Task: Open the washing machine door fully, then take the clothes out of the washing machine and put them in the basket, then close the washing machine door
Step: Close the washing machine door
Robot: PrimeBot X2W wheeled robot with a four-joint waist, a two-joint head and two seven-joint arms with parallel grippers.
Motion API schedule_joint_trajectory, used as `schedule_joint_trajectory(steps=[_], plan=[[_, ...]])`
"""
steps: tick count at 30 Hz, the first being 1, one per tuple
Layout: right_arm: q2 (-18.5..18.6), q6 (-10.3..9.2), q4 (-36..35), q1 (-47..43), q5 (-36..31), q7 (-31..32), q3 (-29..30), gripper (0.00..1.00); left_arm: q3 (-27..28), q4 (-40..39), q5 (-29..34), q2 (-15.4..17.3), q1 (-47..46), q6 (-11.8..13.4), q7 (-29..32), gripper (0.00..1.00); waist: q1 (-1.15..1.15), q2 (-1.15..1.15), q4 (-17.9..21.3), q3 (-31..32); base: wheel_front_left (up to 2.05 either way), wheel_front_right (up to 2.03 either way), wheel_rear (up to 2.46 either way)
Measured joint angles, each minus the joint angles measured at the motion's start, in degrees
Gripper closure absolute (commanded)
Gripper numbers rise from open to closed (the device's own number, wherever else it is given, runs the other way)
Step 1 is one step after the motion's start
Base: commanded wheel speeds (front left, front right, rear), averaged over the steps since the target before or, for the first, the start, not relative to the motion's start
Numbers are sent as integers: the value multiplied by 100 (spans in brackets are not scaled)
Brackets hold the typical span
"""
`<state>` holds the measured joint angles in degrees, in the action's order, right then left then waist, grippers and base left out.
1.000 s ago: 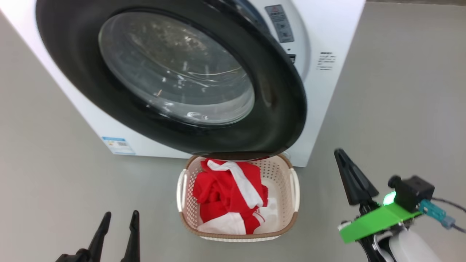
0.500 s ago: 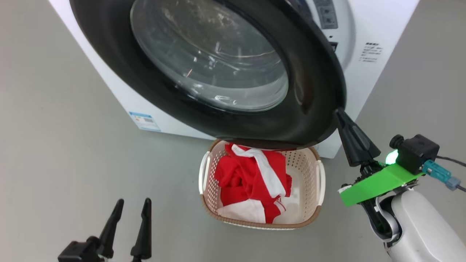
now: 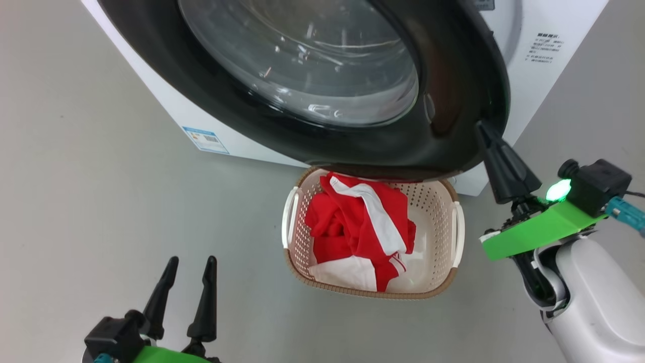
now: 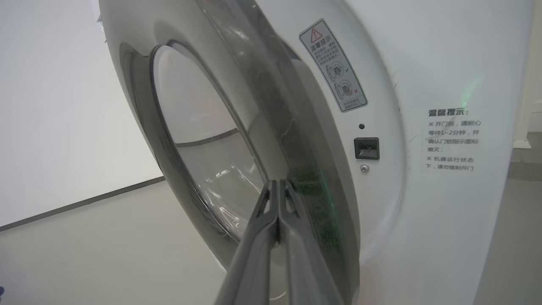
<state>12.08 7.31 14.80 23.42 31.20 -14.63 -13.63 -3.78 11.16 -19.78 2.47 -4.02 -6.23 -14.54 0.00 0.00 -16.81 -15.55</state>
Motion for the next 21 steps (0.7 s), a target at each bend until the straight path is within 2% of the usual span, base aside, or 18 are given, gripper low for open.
schedule_joint_trajectory(steps=[21], plan=[[325,8,-200,826,-1,-2,630,100,-261,-52,-157,-21,-455,-1,0,0,0,0,-122,-788,0,0,0]])
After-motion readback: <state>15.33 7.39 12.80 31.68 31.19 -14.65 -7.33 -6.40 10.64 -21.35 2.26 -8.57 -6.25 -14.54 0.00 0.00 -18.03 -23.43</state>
